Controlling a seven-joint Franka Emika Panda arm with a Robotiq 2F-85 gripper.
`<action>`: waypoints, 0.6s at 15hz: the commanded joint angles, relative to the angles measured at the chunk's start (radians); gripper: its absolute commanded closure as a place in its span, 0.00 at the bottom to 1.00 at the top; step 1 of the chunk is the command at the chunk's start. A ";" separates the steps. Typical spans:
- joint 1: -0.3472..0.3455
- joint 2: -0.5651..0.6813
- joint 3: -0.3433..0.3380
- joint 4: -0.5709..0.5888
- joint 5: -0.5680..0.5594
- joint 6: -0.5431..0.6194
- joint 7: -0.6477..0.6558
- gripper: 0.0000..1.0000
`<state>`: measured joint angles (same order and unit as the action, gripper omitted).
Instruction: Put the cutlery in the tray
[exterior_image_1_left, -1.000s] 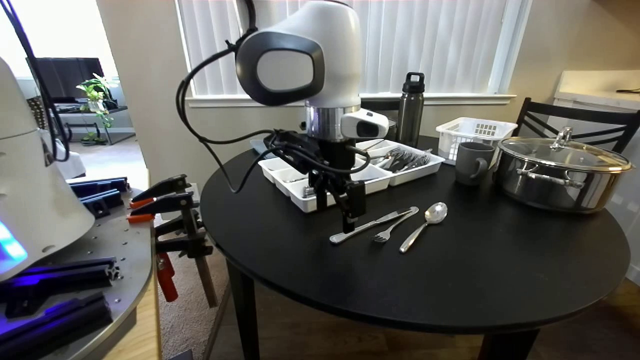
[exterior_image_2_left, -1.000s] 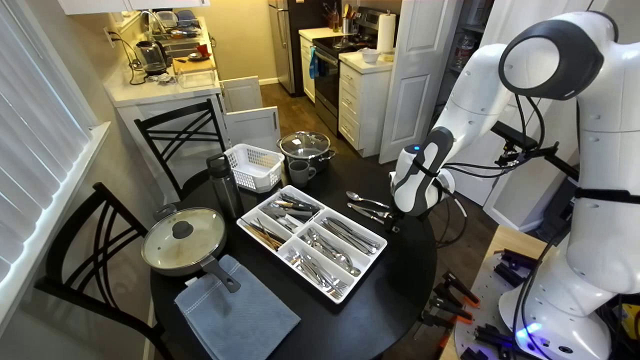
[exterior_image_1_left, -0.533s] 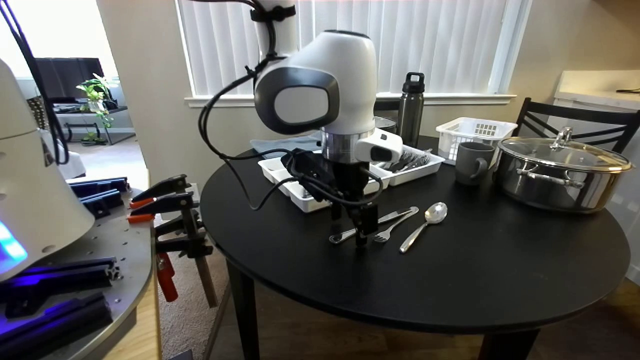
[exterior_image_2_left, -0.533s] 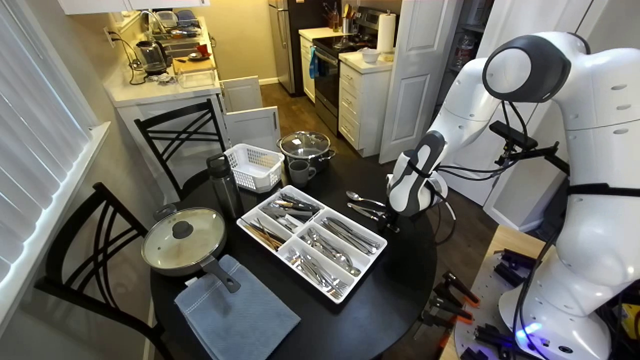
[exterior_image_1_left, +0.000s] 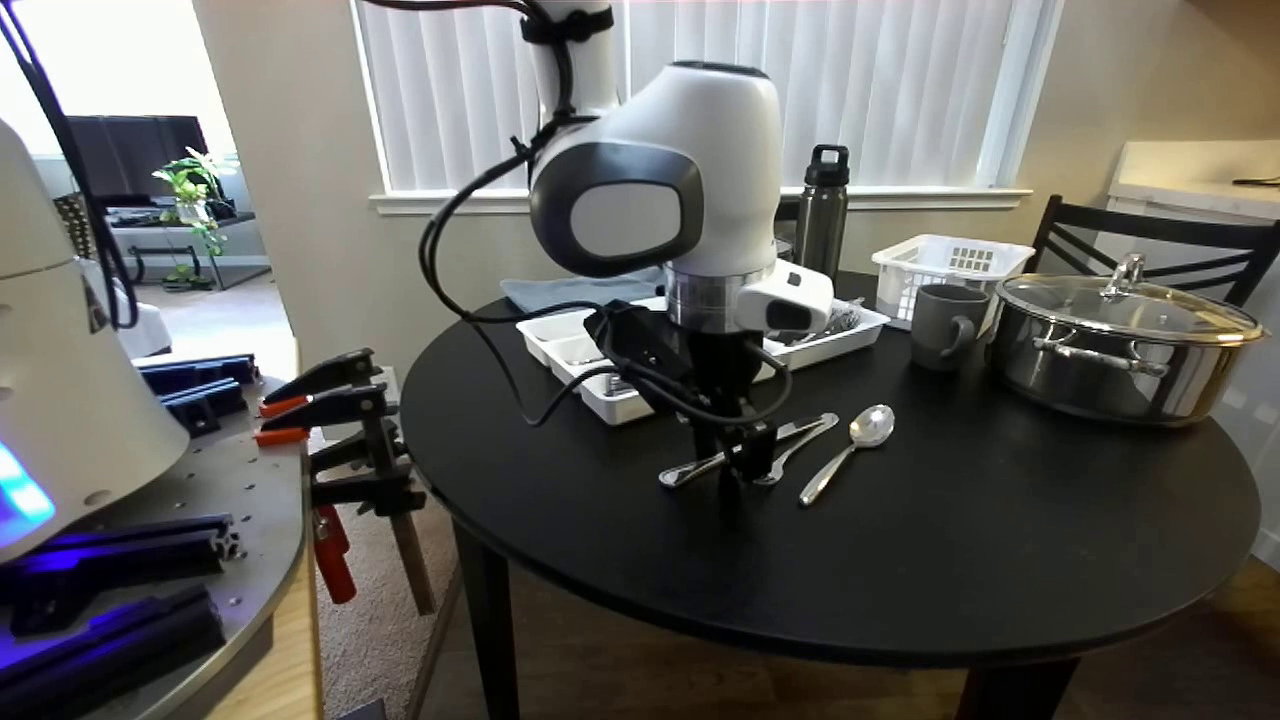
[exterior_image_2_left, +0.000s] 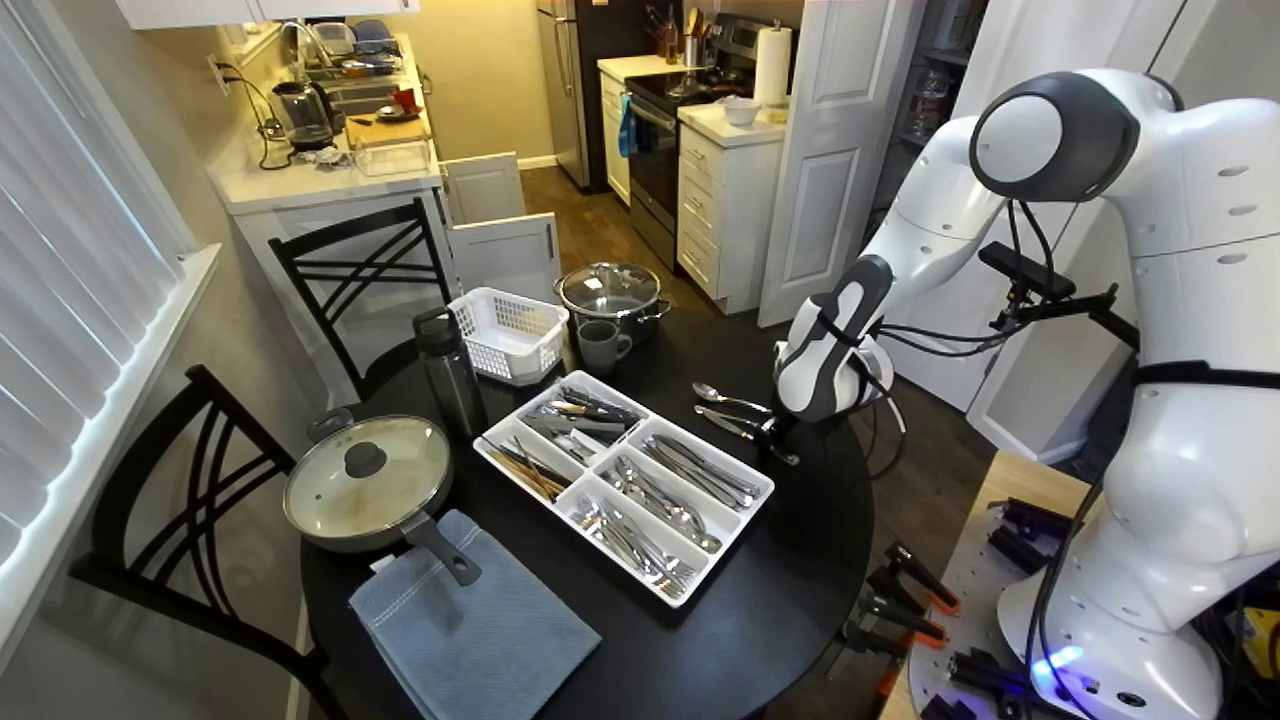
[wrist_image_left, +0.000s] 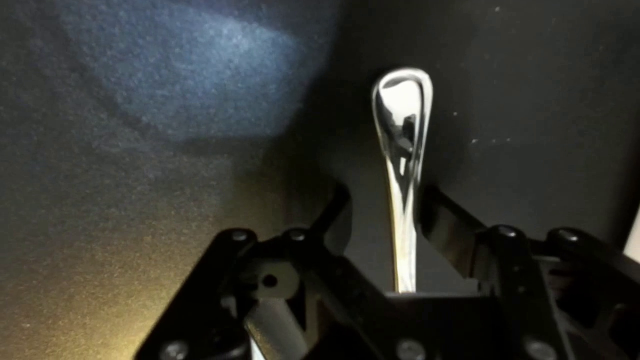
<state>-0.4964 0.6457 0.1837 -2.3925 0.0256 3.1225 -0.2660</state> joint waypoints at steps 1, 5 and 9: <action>-0.003 0.018 0.006 0.005 -0.028 0.001 0.004 0.86; 0.009 0.011 0.006 -0.002 -0.049 0.000 -0.003 0.94; -0.061 -0.032 0.079 -0.029 -0.063 -0.009 -0.024 0.95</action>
<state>-0.4973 0.6459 0.2005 -2.3917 -0.0200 3.1214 -0.2677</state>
